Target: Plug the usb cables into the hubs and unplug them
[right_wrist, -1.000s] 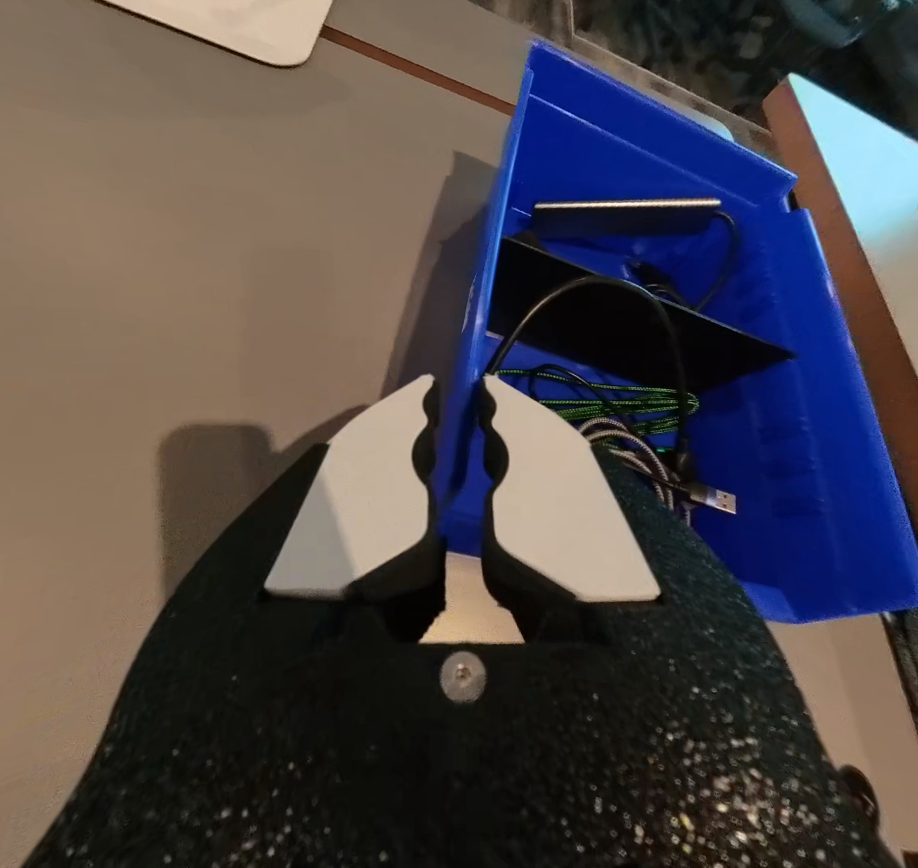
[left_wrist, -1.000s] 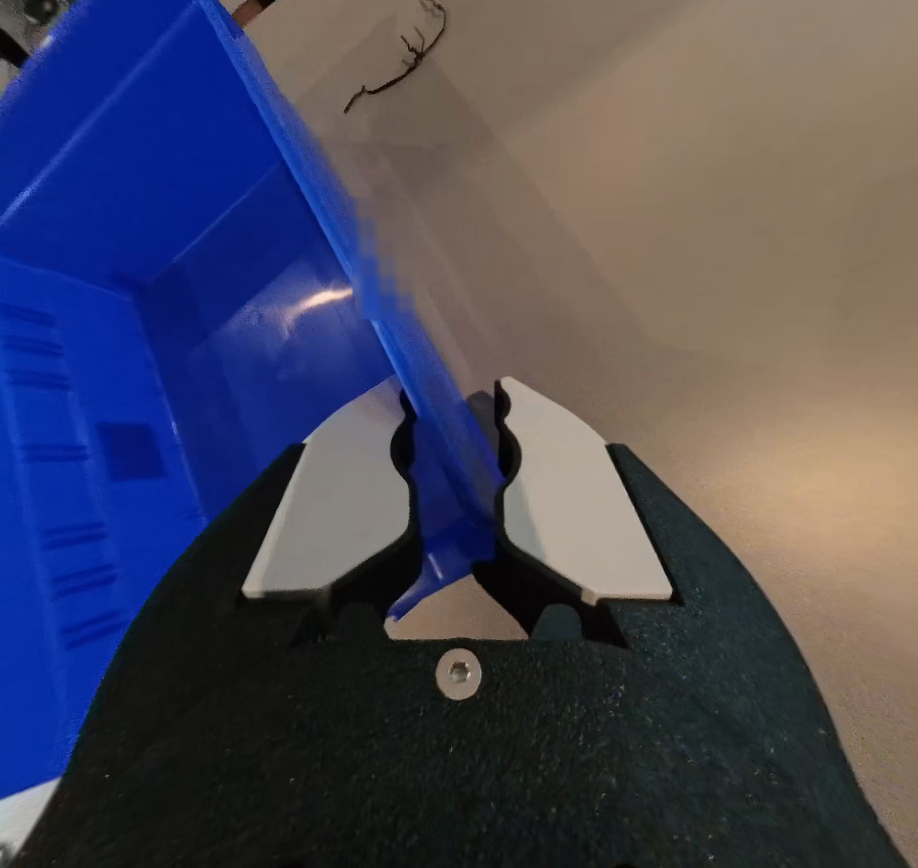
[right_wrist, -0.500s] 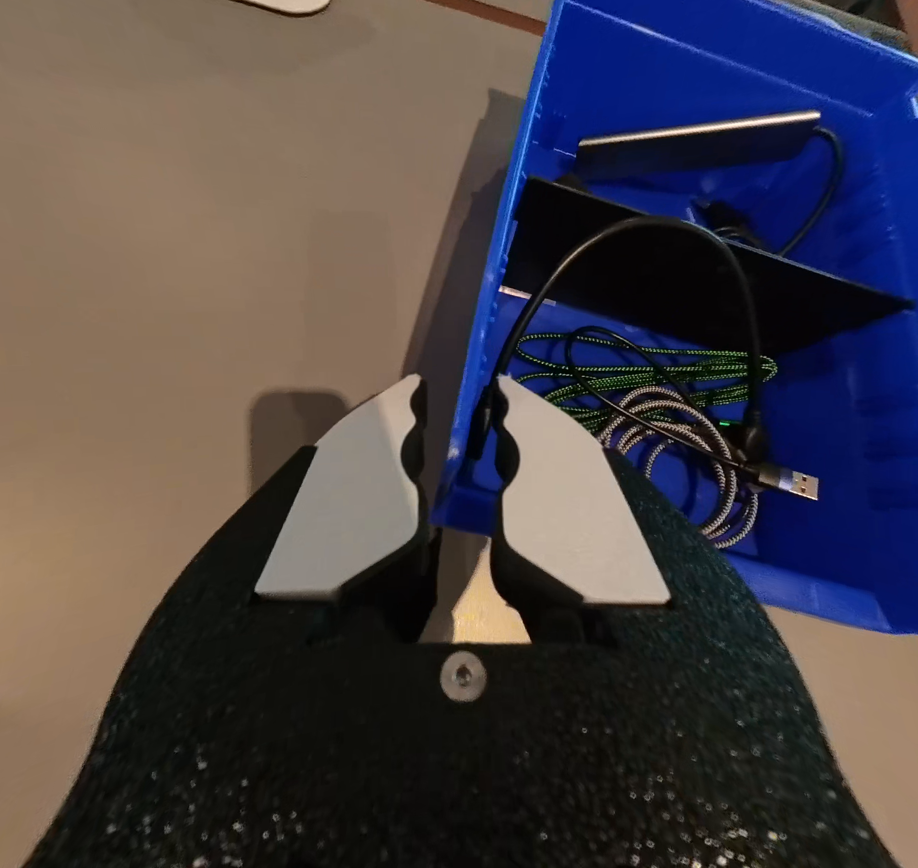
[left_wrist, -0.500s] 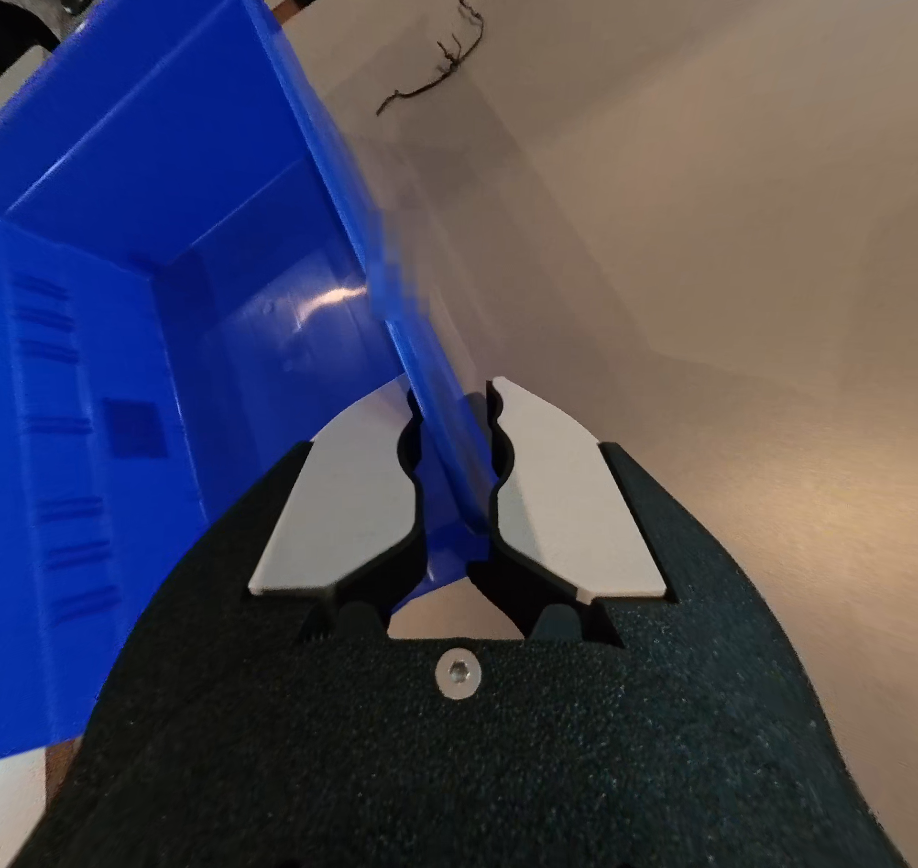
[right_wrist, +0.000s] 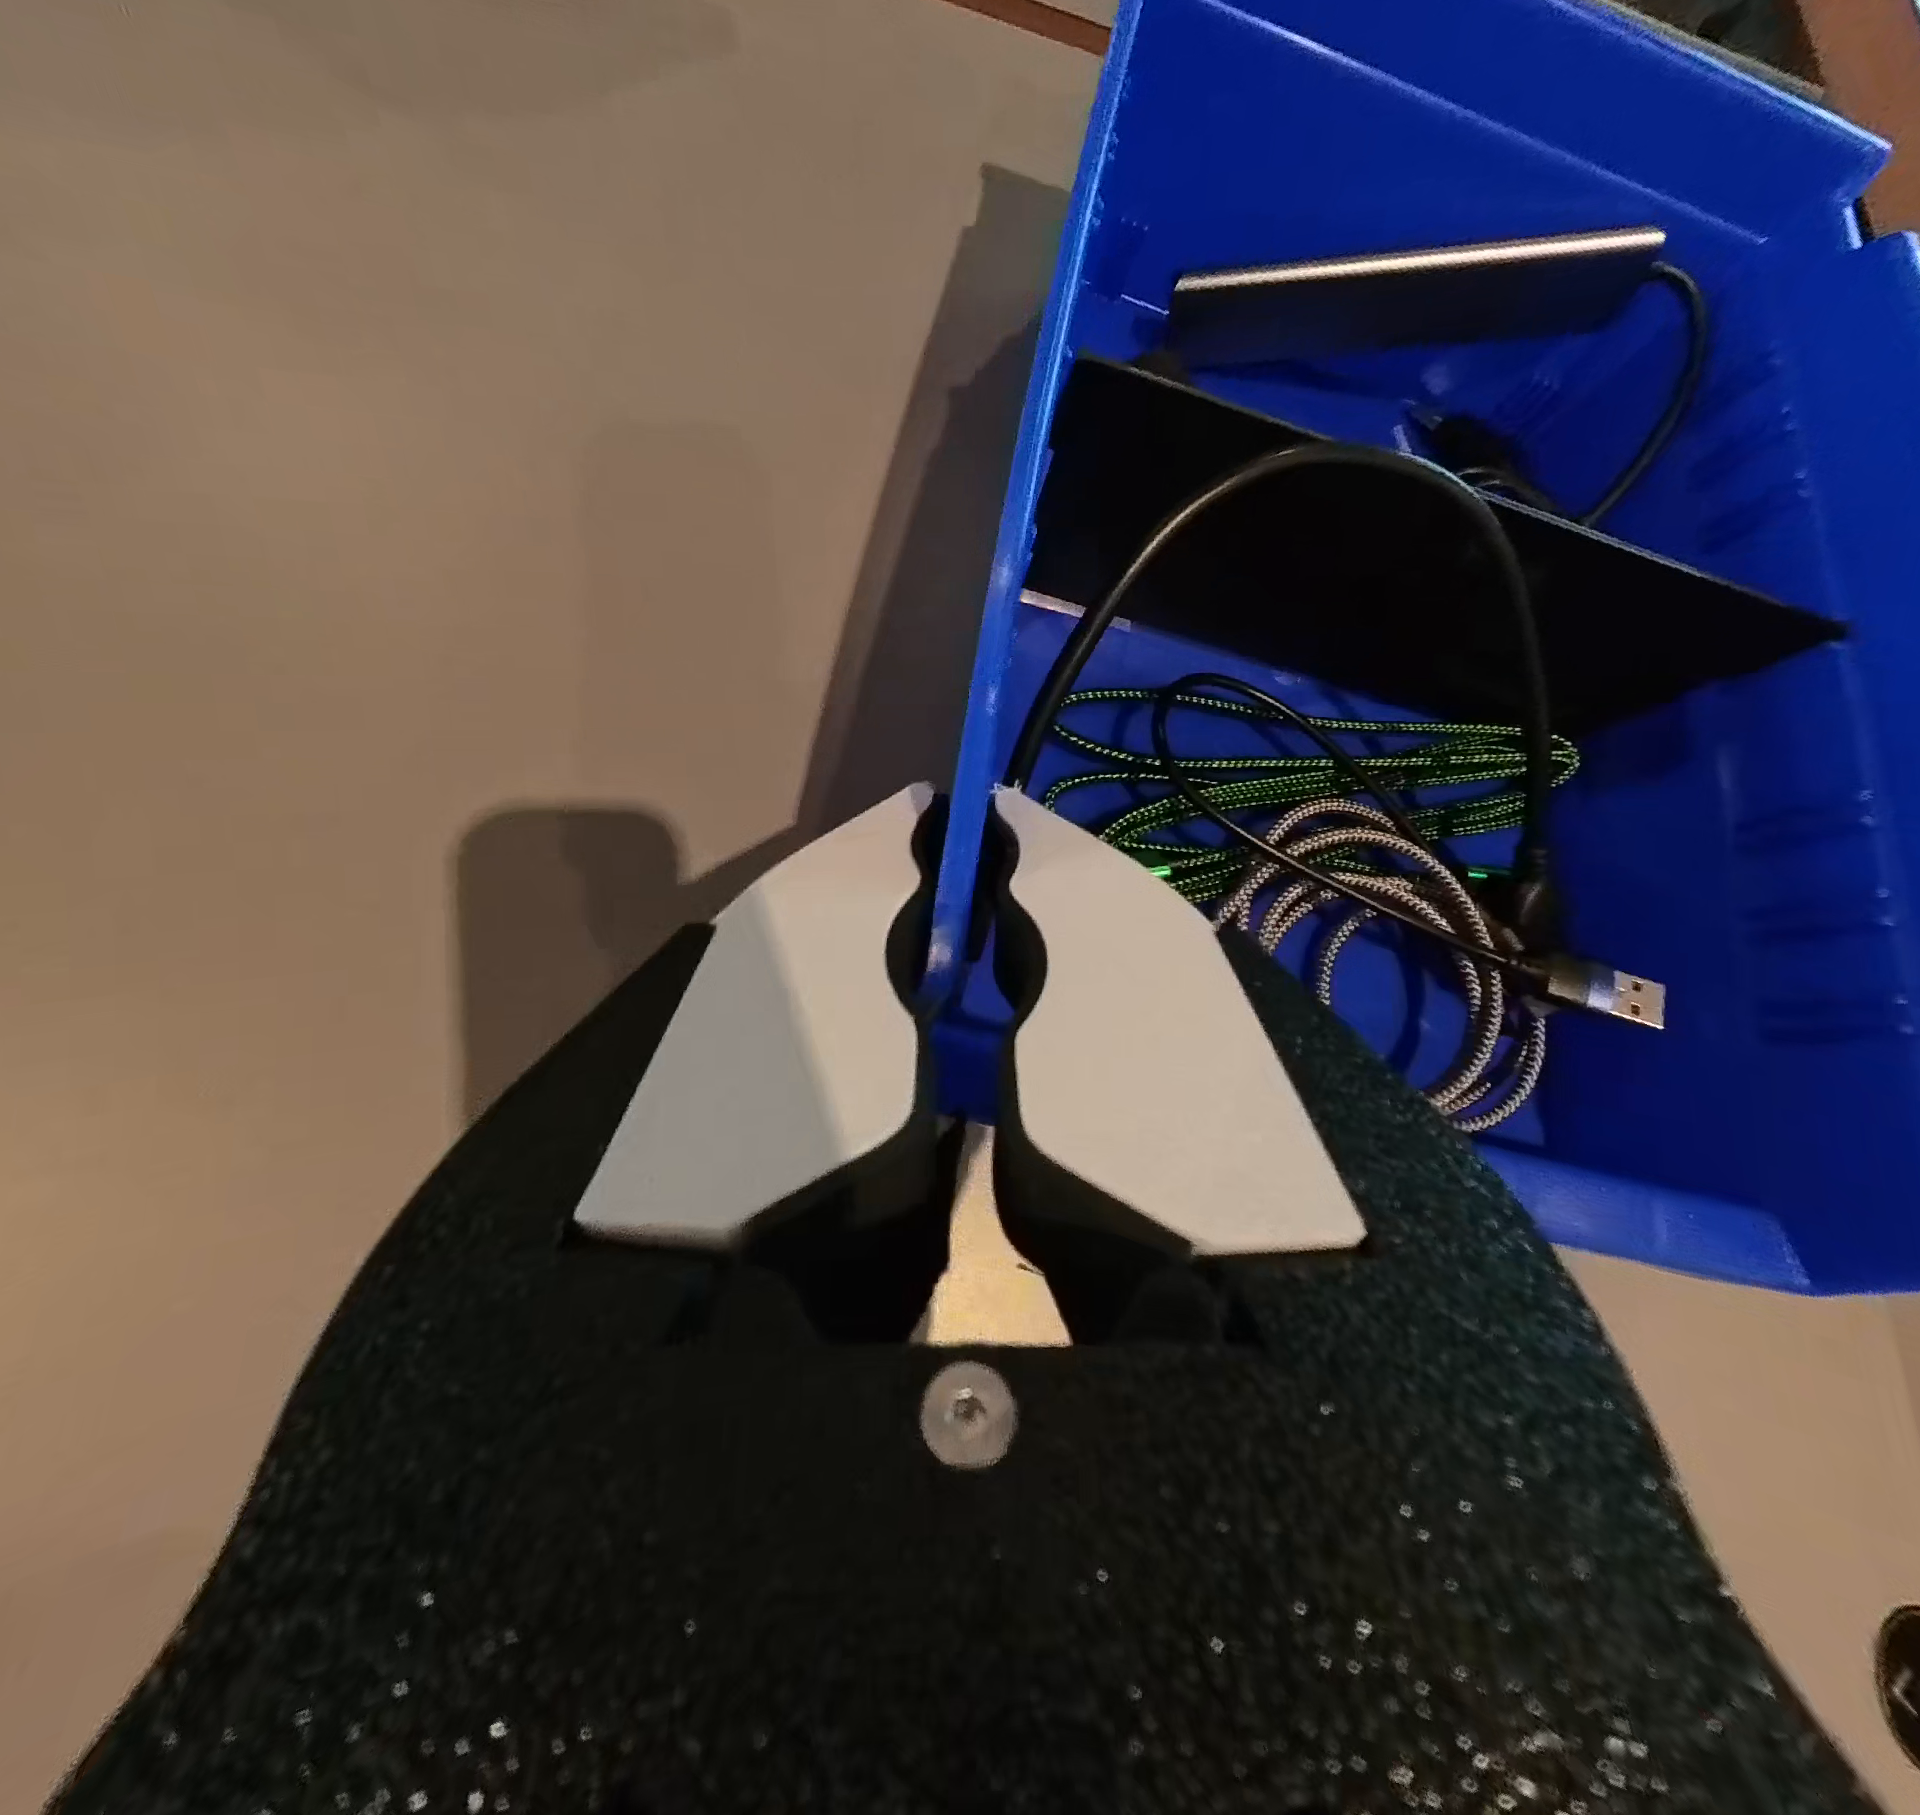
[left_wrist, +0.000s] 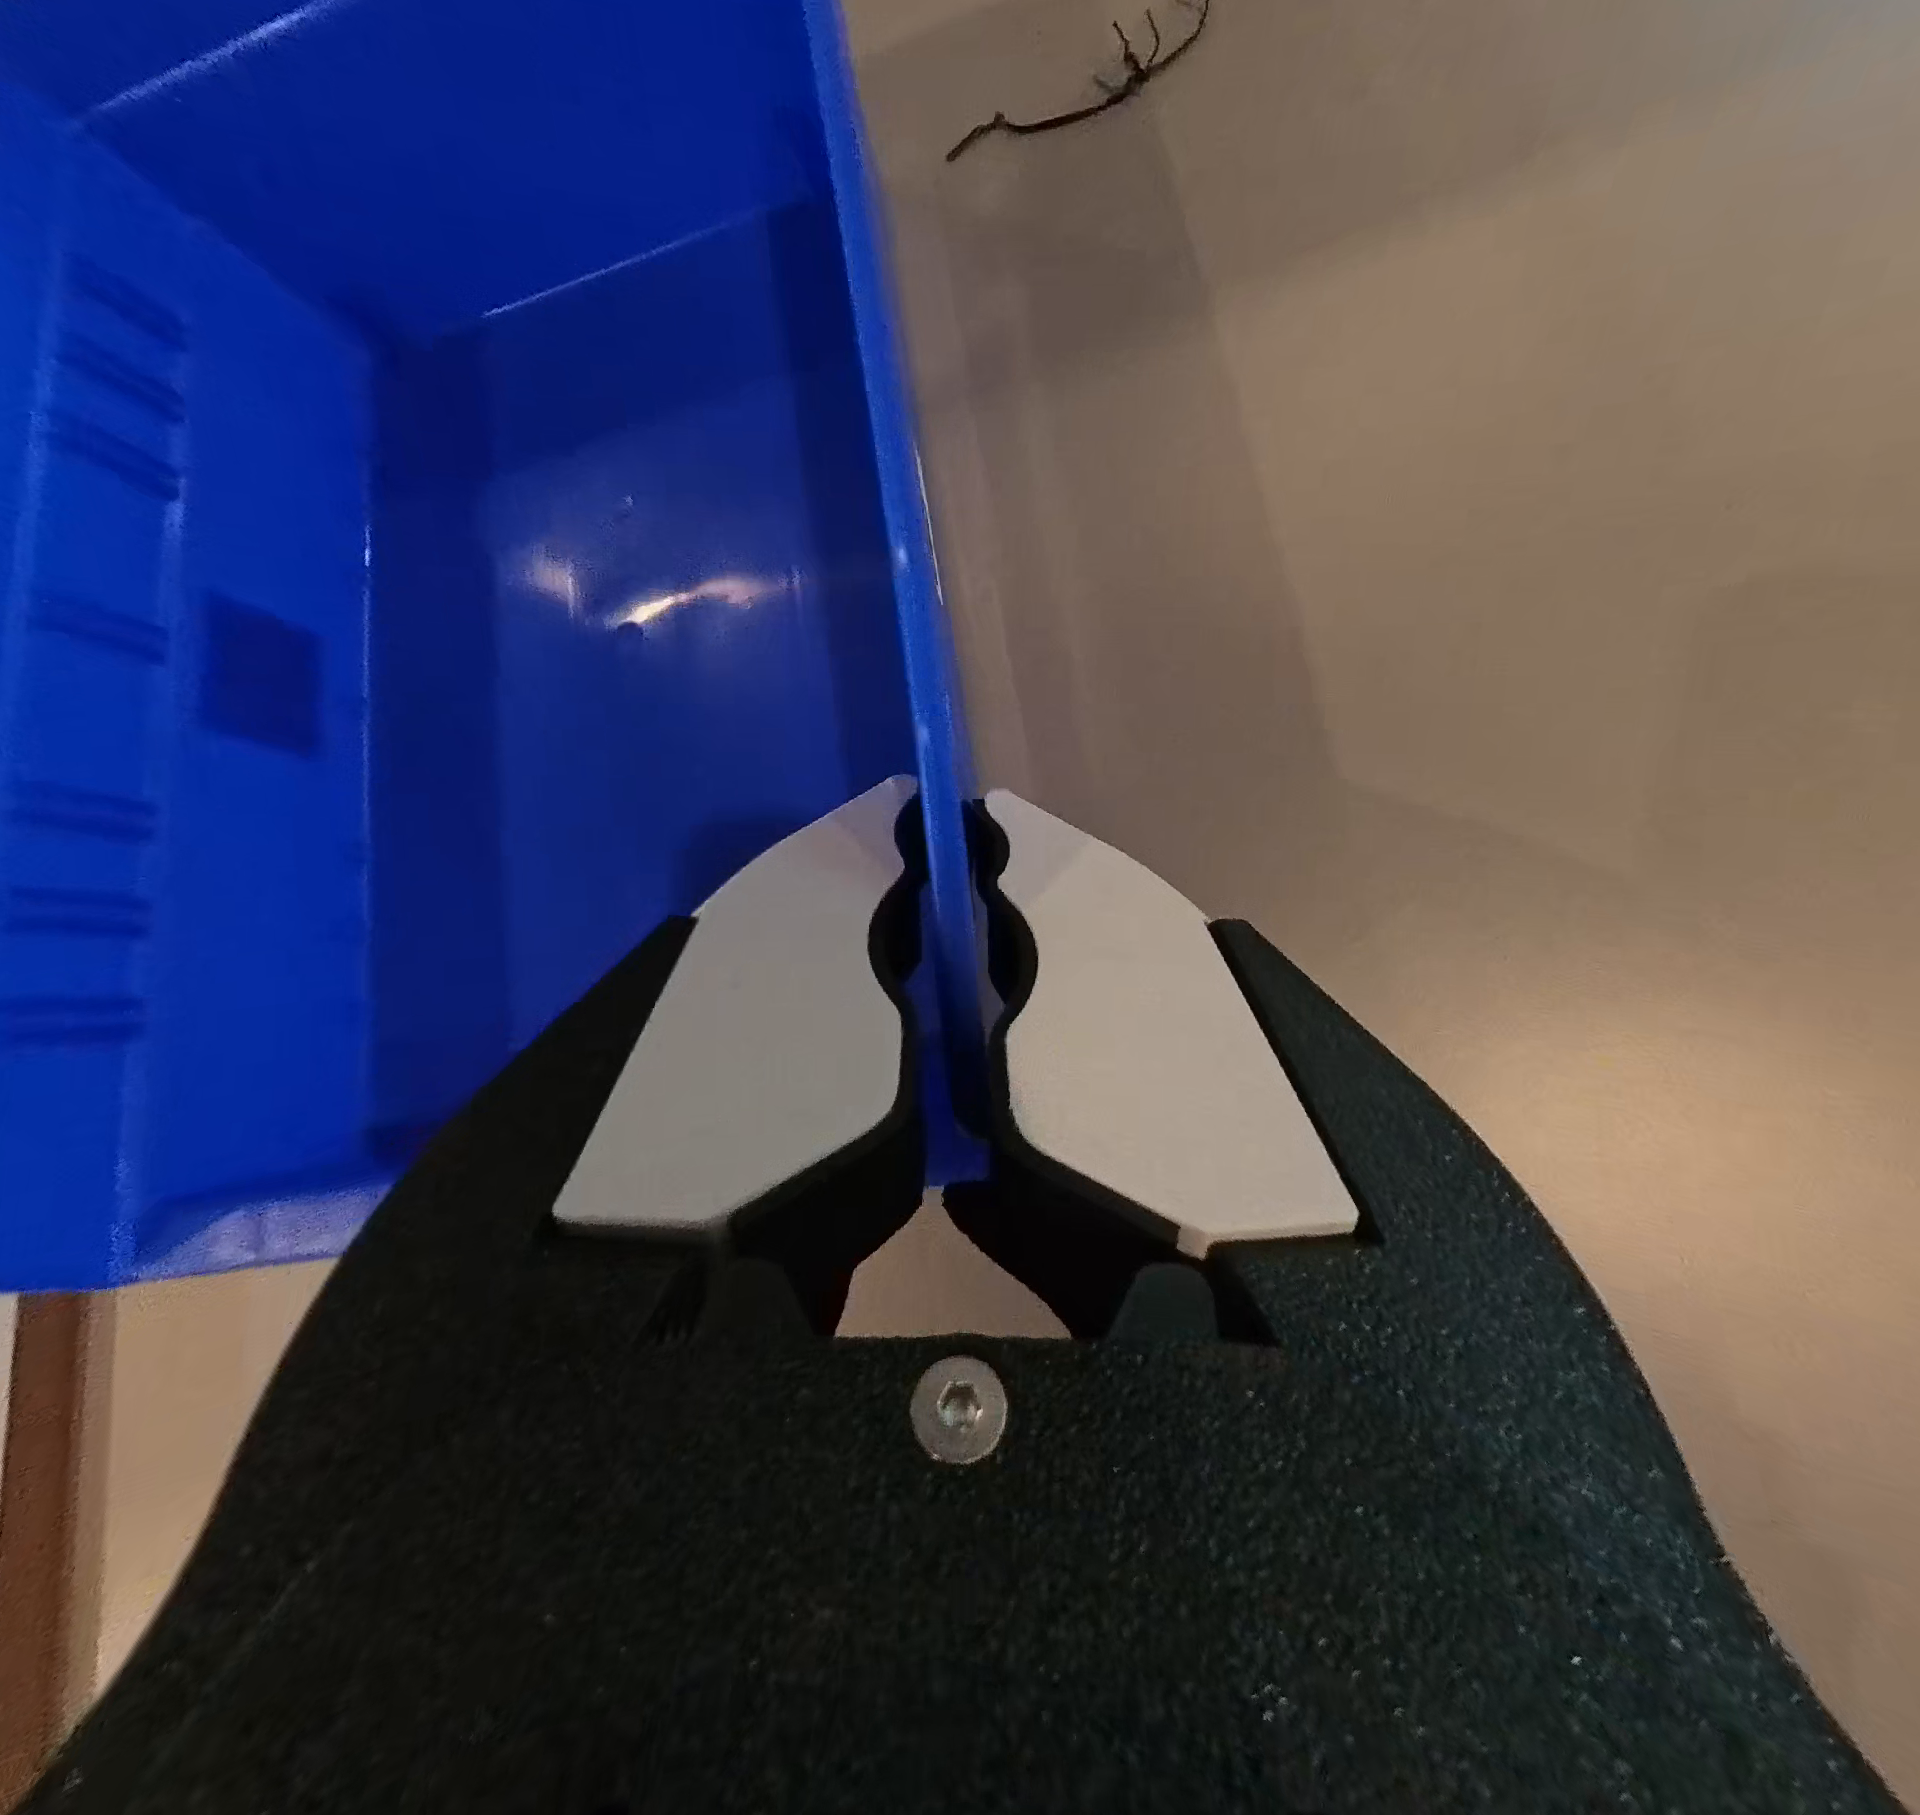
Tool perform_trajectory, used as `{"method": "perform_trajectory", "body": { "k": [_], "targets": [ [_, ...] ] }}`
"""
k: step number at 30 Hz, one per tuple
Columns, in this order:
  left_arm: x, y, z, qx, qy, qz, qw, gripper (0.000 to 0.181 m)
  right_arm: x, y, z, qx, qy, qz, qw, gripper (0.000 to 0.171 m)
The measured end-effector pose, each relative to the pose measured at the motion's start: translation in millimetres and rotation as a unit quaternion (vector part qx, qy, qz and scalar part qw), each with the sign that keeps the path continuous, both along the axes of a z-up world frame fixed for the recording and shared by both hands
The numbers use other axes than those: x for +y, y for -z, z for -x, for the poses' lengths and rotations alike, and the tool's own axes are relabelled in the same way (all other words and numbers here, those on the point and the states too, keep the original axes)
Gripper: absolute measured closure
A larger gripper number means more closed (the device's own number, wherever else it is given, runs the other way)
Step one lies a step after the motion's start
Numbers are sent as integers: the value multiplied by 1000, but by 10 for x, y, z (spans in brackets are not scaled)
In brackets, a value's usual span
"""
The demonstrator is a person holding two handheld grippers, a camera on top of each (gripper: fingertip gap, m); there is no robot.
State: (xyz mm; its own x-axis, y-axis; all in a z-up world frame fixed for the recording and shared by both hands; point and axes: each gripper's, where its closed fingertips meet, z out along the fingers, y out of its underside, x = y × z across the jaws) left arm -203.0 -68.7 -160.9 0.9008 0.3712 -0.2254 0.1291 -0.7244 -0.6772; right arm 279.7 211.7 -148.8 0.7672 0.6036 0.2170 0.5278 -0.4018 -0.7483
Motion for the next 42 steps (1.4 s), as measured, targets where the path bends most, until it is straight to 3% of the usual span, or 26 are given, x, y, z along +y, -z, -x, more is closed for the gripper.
{"method": "perform_trajectory", "body": {
  "k": [17, 21, 34, 42],
  "targets": [
    [-134, -183, 17, 16, 8, -54, 998, 174, -3, -5, 84, -11, 20, -27, 999, 167],
    [-163, -308, -5, 31, 12, -72, 997, 173, -35, -6, 223, 21, 28, -21, 999, 166],
    [-248, -451, -13, 81, 17, -86, 993, 172, -298, -4, 765, -17, -6, -53, 998, 166],
    [-256, -563, 8, 113, 21, -101, 988, 172, -657, -4, 1191, -32, -66, -52, 996, 161]
  ]
}}
